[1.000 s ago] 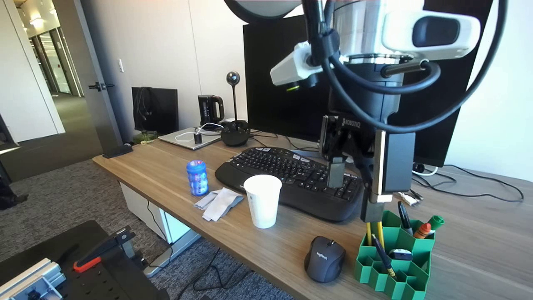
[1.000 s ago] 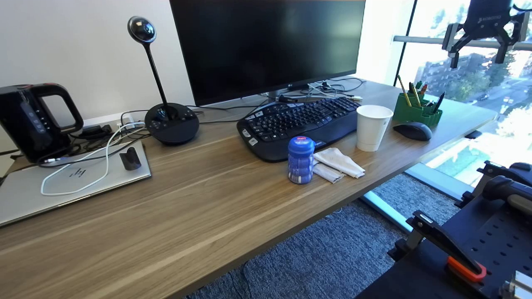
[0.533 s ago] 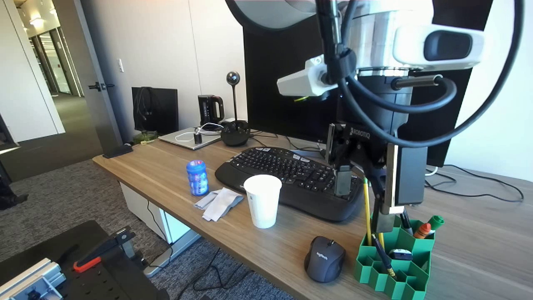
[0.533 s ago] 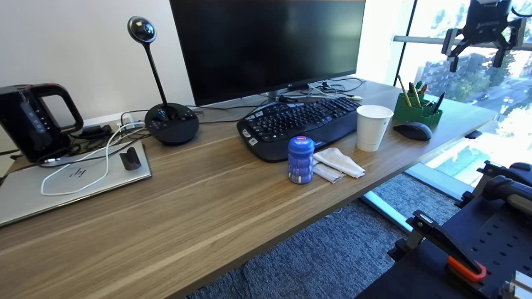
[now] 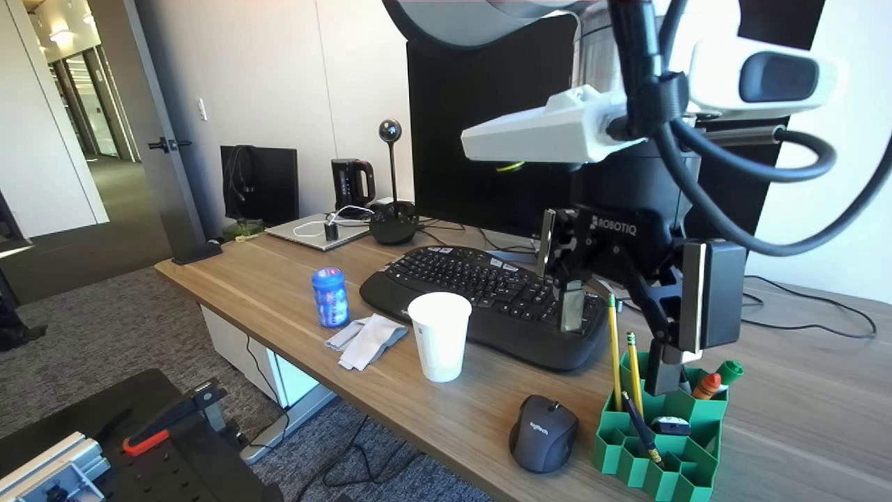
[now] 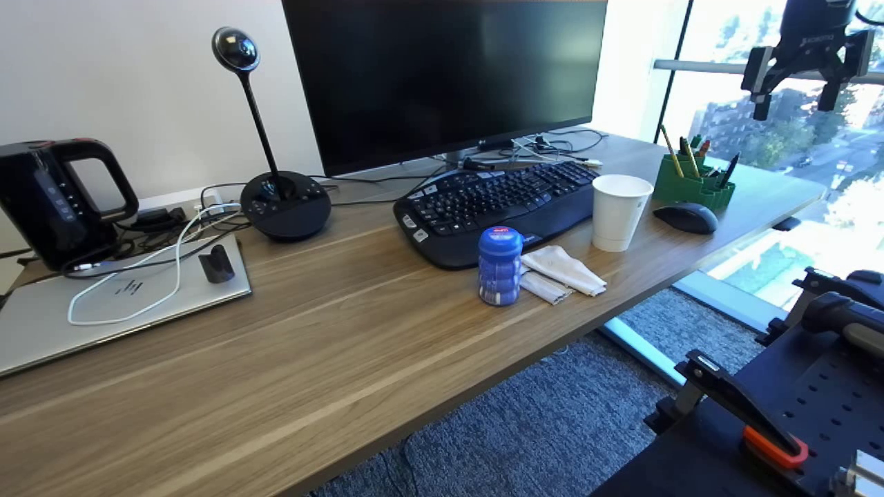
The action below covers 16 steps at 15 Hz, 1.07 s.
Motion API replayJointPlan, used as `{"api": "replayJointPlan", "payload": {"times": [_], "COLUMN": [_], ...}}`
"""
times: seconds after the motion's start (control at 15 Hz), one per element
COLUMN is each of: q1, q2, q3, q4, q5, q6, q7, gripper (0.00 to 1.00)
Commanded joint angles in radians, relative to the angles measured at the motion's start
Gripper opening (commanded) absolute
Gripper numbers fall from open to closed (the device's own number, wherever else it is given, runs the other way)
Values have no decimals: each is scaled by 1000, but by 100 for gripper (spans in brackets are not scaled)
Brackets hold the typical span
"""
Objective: Pick up the pencil and put it in the cup
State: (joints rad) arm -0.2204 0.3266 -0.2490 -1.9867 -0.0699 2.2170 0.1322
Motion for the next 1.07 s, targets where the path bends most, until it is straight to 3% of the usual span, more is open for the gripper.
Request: {"api": "replayJointPlan", "payload": {"times": [0.0, 0.53, 1.0], "q1": [-17, -5, 19], "q2": [3, 0, 53], "q3": [11, 3, -10], "q4": [15, 3, 16], "q5": [22, 1, -49], "q6": [-13, -3, 32], "q7": [-50, -23, 83], "gripper": [100, 100, 100]}}
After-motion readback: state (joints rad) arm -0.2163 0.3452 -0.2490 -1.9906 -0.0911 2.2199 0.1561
